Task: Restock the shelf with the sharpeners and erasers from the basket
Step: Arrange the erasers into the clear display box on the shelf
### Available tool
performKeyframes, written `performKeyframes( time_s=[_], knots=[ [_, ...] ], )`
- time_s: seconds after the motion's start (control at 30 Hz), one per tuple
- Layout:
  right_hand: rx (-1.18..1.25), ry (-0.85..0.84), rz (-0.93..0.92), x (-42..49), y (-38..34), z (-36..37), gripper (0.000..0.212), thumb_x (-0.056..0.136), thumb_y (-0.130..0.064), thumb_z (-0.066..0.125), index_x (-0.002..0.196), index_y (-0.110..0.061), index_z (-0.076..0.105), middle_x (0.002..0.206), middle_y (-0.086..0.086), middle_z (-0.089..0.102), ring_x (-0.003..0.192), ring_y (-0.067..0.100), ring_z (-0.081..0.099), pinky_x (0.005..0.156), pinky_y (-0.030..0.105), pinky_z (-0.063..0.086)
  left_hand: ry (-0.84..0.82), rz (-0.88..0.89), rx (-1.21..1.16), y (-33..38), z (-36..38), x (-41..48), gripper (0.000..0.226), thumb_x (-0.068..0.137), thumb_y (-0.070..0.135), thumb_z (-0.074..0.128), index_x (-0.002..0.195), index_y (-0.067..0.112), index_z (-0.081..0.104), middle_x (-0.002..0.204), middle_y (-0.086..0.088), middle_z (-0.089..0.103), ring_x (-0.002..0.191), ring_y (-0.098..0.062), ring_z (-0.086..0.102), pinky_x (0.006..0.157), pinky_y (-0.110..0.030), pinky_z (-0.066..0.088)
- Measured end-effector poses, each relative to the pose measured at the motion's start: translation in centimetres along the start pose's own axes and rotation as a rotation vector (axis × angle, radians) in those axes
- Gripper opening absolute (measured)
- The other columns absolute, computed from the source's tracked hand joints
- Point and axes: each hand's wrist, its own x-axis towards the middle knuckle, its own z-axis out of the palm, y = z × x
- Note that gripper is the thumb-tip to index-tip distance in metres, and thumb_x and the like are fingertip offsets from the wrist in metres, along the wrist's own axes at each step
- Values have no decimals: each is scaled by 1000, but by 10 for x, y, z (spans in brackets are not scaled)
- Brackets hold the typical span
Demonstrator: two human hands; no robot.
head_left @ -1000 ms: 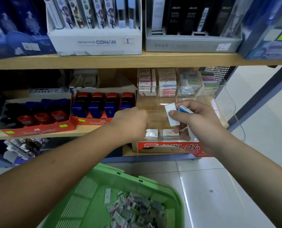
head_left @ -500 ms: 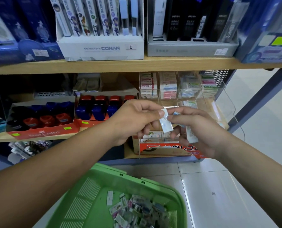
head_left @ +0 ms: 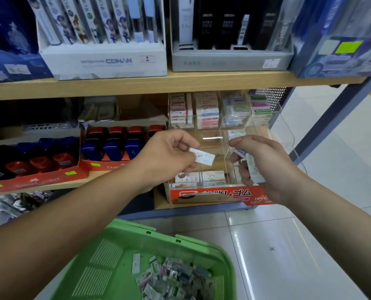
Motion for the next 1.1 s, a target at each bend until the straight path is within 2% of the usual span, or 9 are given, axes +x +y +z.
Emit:
performKeyframes(
  time_s=[0.17,0.3,0.43,0.53,0.6,0.73,0.87,0.97,1.1],
  knots=[
    [76,-98,73,-1,0,-12,35,96,-11,51,128,0,59,98,19,76,48,22,43,47,28,32,66,133,329,1,24,16,19,84,18,85,91,32,74,91,10,73,81,-2,70,74,-26,61],
    [131,-113,117,-3,1,-26,32,98,-11,55,129,-7,61,109,16,78,51,20,48,42,24,33,53,167,698,3,43,26,18,88,25,76,84,41,70,89,21,68,91,-3,66,75,-34,60],
    [202,-126,134,-4,3,-35,27,95,-10,65,122,-11,71,114,23,73,57,17,50,41,23,33,28,229,1023,10,48,25,21,99,29,60,110,40,74,102,13,68,99,-16,64,74,-35,55],
    [249,-136,132,-5,3,-41,24,97,-12,67,120,-17,73,105,14,73,57,14,50,43,23,34,13,316,1315,14,54,25,16,100,23,56,100,33,69,90,4,63,89,-23,64,66,-37,51],
    [239,-144,109,-7,3,-43,25,96,-14,69,121,-18,74,108,15,74,57,14,51,43,24,35,14,334,1275,13,58,27,13,99,21,60,97,30,70,92,4,66,89,-22,65,70,-39,55],
    [162,-76,34,-15,1,-45,19,92,-19,78,110,-20,81,106,12,79,57,18,49,46,26,37,53,209,878,9,53,28,11,96,27,70,95,32,79,96,15,72,91,-10,65,76,-37,58],
    [56,27,-82,-20,-2,-52,18,88,-24,83,105,-17,82,95,7,81,47,20,41,42,24,38,-42,202,1237,5,55,26,19,101,29,56,90,28,71,90,8,68,88,-17,65,64,-33,52],
    [51,28,-68,-22,0,-54,16,91,-20,79,105,-13,81,98,11,80,50,23,48,47,28,39,-111,201,1393,13,58,26,24,104,34,48,83,25,57,89,3,63,87,-20,61,65,-35,48],
    [129,39,16,-23,-1,-61,14,99,-10,67,107,-11,78,100,14,80,54,23,59,53,30,39,-214,162,1495,7,62,31,30,106,43,43,110,21,62,105,1,62,96,-22,62,73,-40,54]
  ],
)
